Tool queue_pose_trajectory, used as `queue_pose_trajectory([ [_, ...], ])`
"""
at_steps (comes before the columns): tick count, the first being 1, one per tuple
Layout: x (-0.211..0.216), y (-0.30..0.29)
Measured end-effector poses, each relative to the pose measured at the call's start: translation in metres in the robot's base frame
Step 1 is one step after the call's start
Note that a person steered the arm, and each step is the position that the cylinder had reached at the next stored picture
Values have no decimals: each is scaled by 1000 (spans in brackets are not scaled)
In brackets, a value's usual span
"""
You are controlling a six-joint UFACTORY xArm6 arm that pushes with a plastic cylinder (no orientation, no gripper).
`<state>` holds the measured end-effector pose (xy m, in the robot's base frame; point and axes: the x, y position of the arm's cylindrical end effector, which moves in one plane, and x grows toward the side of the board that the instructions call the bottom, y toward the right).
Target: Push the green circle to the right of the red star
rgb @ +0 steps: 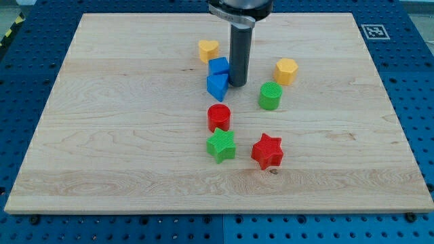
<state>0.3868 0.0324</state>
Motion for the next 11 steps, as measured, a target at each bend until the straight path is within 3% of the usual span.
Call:
queue_pose_trajectory([
  [2,-12,3],
  [4,28,41],
  [7,79,146],
  [9,53,148],
  [11,93,148],
])
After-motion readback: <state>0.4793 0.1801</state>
